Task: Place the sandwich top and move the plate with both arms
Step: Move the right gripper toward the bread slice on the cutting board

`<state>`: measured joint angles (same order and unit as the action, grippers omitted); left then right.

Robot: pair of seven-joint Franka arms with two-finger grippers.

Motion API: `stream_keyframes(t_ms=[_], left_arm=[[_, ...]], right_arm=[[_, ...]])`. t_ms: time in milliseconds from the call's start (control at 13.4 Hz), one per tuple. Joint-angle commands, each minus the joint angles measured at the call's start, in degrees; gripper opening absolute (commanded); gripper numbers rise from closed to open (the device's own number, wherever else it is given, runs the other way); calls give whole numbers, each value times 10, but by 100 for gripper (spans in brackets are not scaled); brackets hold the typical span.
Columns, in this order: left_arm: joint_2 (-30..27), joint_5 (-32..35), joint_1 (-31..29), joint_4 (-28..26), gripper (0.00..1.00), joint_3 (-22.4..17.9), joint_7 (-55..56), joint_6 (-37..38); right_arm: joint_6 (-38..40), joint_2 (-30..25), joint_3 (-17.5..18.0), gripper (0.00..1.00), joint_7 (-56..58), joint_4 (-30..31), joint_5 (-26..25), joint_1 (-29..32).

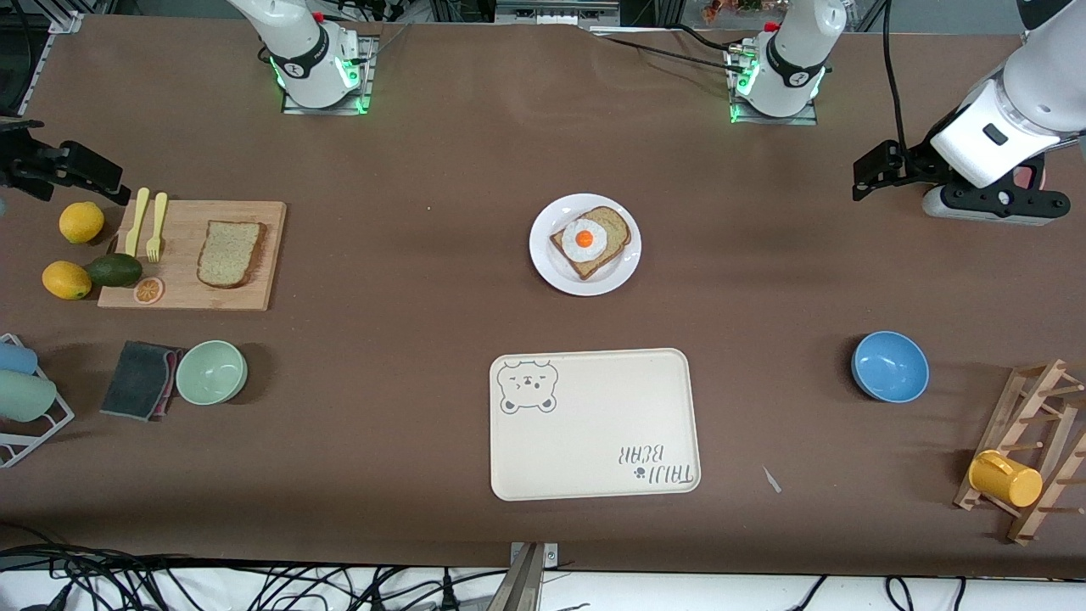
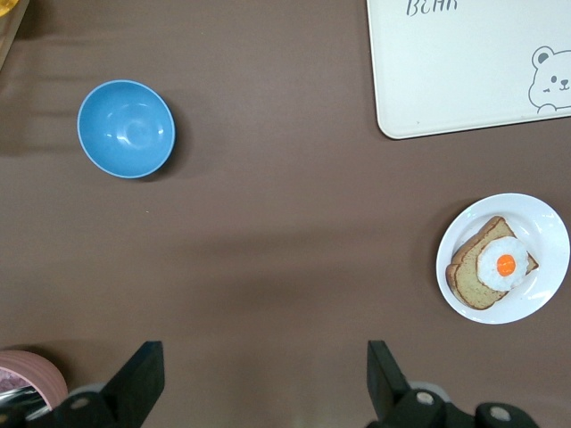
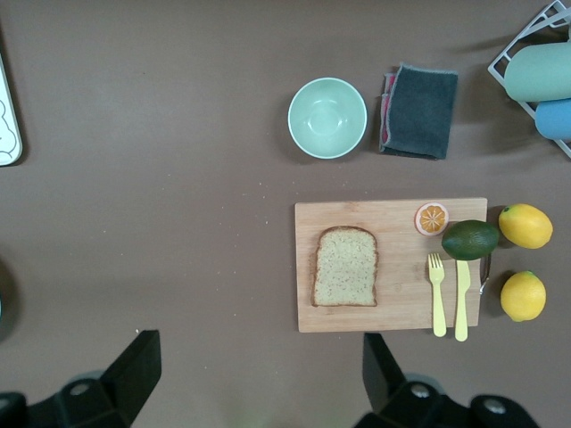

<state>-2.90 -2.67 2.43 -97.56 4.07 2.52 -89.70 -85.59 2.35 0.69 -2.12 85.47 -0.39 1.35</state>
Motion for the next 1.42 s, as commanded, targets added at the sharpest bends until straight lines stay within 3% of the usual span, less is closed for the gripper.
stream_keyframes(t_ms=[0, 1343], left_arm=[[9, -9, -2, 19, 100, 1, 3, 21], [9, -9, -4, 19, 100, 4, 4, 24]], right_arm=[[0, -1, 2, 100, -10, -4, 3, -1], [-14, 13, 3, 99, -13, -7, 7, -37]])
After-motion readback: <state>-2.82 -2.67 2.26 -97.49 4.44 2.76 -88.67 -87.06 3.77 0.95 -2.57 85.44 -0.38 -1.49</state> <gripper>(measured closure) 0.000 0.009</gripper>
